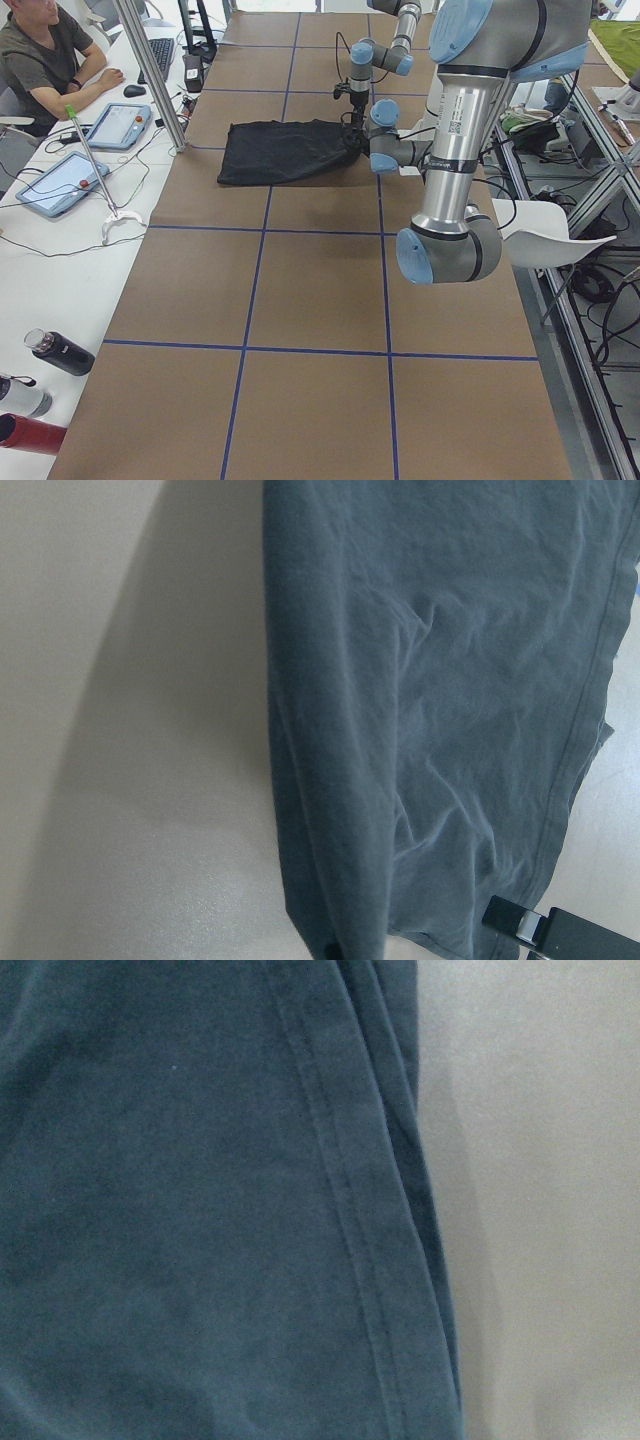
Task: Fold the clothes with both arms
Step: 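Grasp both near corners of the black shirt with both grippers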
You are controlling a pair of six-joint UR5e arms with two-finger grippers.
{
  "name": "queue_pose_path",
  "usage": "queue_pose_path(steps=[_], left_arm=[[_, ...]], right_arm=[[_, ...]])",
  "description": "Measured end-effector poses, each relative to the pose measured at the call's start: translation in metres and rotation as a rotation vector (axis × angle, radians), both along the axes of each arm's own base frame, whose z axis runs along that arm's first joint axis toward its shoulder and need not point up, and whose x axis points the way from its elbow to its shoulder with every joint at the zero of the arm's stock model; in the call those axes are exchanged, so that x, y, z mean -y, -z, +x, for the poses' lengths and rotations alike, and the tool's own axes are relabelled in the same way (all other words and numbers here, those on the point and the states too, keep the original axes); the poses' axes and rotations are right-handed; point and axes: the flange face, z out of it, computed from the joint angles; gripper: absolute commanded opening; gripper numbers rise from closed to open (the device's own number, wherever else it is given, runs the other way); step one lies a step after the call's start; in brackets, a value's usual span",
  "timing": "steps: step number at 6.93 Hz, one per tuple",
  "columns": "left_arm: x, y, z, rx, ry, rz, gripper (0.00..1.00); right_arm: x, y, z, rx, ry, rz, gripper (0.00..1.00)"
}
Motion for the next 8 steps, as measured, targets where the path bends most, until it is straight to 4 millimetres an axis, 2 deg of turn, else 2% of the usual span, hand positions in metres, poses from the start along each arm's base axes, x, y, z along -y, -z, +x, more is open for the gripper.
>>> queue_pose_path(steps=[2, 3, 8], left_arm=[[-0.0001, 0.0012, -0.0004, -0.002, 0.000, 0.000, 0.00], [0.0000, 0.0023, -0.0011, -0.005, 0.001, 0.001, 0.00], [-0.0004, 0.0045, -0.0021, -0.010, 0.002, 0.002, 0.00]], right_arm=[[-0.0001, 0.0007, -0.0006, 0.001, 0.000, 0.000, 0.86], [-0.0001, 0.0009, -0.0007, 0.001, 0.000, -0.001, 0.81], [-0.0006, -0.0004, -0.0005, -0.001, 0.003, -0.004, 0.85]])
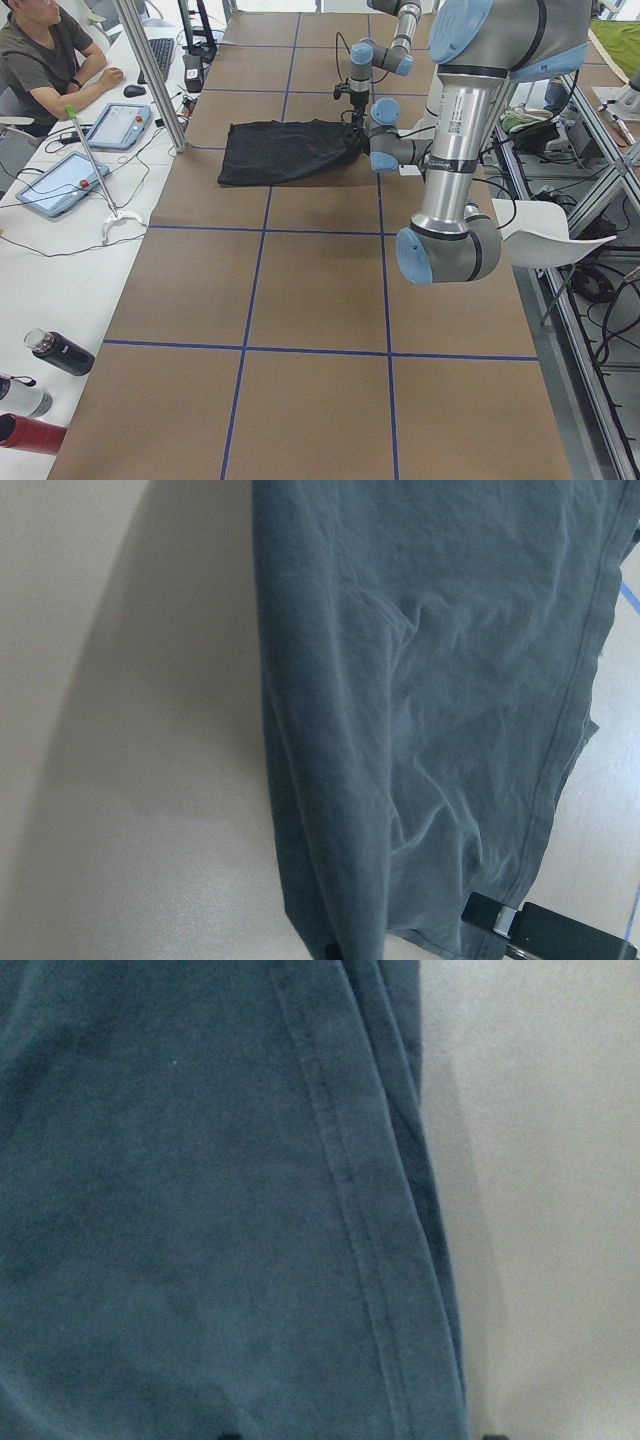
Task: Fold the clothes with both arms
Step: 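Grasp both near corners of the black shirt with both grippers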
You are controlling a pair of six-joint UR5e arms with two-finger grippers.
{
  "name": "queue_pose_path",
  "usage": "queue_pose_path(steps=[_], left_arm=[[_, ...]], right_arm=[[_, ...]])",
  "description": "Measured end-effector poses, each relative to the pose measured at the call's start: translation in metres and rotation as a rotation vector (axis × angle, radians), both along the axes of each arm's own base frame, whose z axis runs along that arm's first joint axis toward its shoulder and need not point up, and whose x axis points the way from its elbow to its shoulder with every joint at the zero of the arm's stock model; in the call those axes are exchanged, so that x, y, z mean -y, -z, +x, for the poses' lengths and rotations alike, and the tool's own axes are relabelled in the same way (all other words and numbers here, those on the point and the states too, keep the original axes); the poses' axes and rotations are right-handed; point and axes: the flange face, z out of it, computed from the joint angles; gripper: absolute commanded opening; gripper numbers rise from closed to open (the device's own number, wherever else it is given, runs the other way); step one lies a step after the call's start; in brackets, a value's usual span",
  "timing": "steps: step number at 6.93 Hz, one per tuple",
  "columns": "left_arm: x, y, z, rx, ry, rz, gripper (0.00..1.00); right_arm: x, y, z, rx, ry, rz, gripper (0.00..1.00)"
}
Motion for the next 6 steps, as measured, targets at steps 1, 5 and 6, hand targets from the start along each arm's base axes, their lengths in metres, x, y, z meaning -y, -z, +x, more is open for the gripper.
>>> queue_pose_path(steps=[1, 5, 6], left_arm=[[-0.0002, 0.0008, -0.0005, -0.002, 0.000, 0.001, 0.00], [-0.0006, 0.0028, -0.0020, -0.006, 0.000, 0.002, 0.00], [-0.0005, 0.0031, -0.0022, -0.007, 0.000, 0.002, 0.00]], right_arm=[[-0.0010, -0.0006, -0.0003, -0.001, 0.002, -0.001, 0.85], [-0.0026, -0.0074, -0.0043, -0.013, 0.007, -0.007, 0.80], [-0.0027, -0.0073, -0.0047, -0.013, 0.008, -0.007, 0.56]])
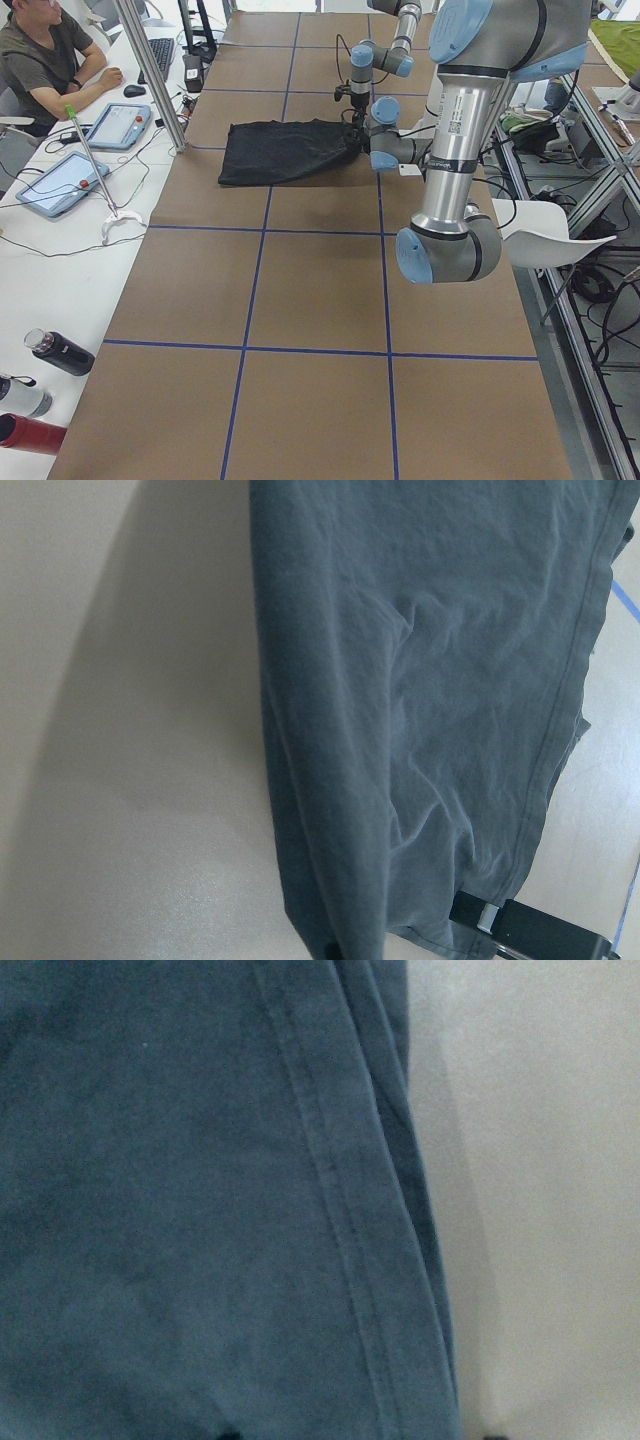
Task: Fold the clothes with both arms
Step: 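Grasp both near corners of the black shirt with both grippers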
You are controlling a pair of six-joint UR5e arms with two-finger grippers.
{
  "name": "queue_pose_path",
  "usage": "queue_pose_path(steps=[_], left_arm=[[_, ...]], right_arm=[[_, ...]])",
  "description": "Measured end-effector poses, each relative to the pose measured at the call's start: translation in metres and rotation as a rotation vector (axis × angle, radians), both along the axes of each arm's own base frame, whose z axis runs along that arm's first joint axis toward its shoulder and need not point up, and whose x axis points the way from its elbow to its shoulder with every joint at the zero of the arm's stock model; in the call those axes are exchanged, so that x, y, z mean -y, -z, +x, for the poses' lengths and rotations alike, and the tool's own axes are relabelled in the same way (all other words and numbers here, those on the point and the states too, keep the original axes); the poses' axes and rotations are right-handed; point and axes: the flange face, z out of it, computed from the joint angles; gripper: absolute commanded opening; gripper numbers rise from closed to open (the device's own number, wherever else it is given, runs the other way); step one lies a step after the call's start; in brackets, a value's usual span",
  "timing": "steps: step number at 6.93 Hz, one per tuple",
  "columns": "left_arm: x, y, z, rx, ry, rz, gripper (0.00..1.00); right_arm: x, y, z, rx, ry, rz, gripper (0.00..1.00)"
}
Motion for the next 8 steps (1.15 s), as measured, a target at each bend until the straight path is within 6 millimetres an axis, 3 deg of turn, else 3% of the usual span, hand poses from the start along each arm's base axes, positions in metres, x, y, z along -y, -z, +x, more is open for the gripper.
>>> queue_pose_path(steps=[1, 2, 4, 8], left_arm=[[0.0002, 0.0006, -0.0006, -0.001, 0.001, 0.000, 0.00], [0.0003, 0.0012, -0.0012, -0.002, 0.001, 0.001, 0.00], [0.0003, 0.0015, -0.0015, -0.002, 0.001, 0.001, 0.00], [0.0004, 0.0038, -0.0034, -0.008, 0.002, 0.002, 0.00]], right_arm=[[0.0001, 0.0006, -0.0001, 0.001, 0.000, 0.000, 0.21], [-0.0001, 0.0020, -0.0001, 0.004, 0.001, 0.000, 0.07], [0.0024, 0.0056, 0.0031, 0.013, 0.005, -0.006, 0.00], [0.0073, 0.0086, 0.0056, 0.022, 0.002, -0.011, 0.00]])
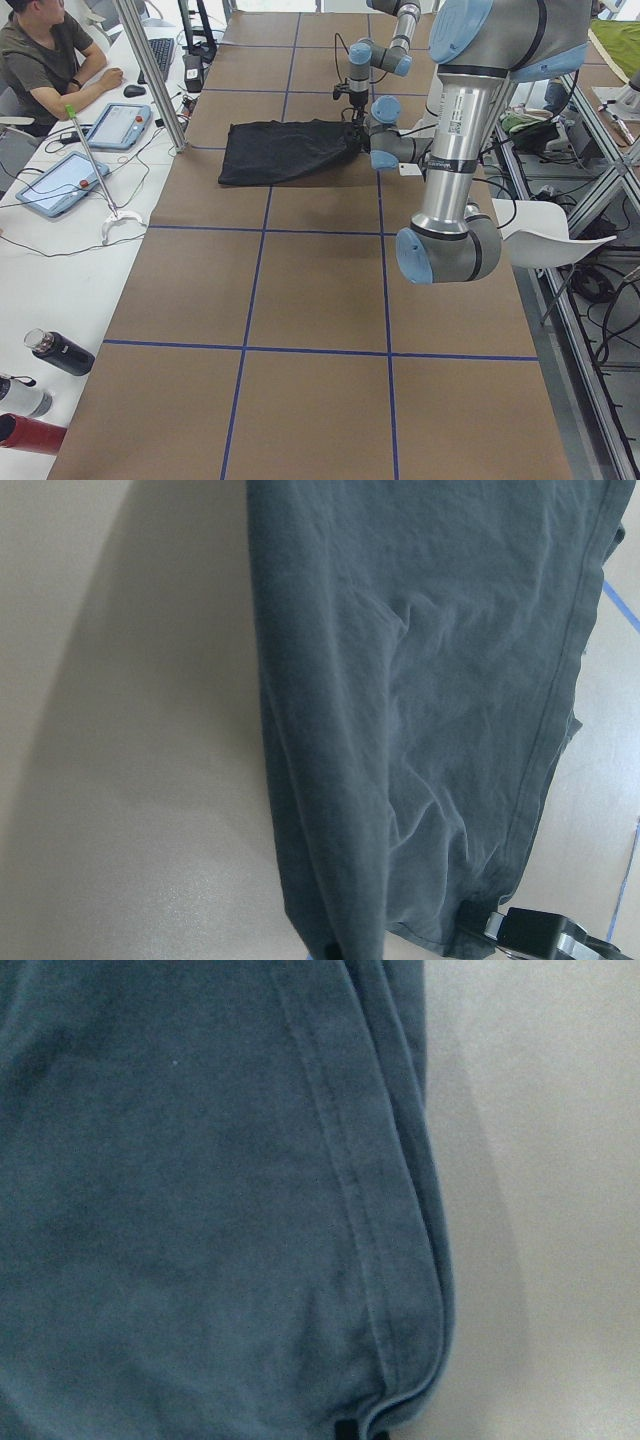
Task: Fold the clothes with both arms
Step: 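Grasp both near corners of the black shirt with both grippers, then lift both near corners and carry them away from the robot over the shirt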
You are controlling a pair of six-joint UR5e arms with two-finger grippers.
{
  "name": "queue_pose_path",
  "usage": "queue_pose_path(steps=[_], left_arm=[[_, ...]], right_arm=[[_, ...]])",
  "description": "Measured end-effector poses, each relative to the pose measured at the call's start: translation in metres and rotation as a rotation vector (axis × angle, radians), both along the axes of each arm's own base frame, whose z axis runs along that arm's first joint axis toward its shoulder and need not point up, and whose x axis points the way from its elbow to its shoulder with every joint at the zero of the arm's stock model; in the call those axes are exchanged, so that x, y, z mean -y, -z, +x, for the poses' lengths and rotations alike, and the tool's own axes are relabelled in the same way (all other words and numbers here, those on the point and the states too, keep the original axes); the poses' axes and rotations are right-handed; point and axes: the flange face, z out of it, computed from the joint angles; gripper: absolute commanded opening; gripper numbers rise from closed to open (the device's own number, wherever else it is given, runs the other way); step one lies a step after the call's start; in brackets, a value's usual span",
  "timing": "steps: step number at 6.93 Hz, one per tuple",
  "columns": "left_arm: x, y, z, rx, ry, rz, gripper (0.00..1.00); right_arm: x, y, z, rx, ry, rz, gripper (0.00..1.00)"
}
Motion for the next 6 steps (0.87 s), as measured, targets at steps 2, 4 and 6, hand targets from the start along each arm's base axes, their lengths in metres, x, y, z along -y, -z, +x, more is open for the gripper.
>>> queue_pose_path(steps=[2, 4, 6], left_arm=[[0.000, 0.003, -0.005, -0.007, 0.002, 0.002, 0.00], [-0.003, 0.002, -0.008, -0.003, -0.016, -0.003, 0.00], [-0.012, 0.003, -0.010, 0.003, -0.050, -0.009, 0.00]], right_arm=[[0.000, 0.004, 0.005, 0.017, 0.008, -0.006, 0.00], [-0.014, 0.011, 0.026, 0.062, 0.087, -0.059, 0.00], [-0.031, 0.013, 0.051, 0.097, 0.177, -0.124, 0.00]])
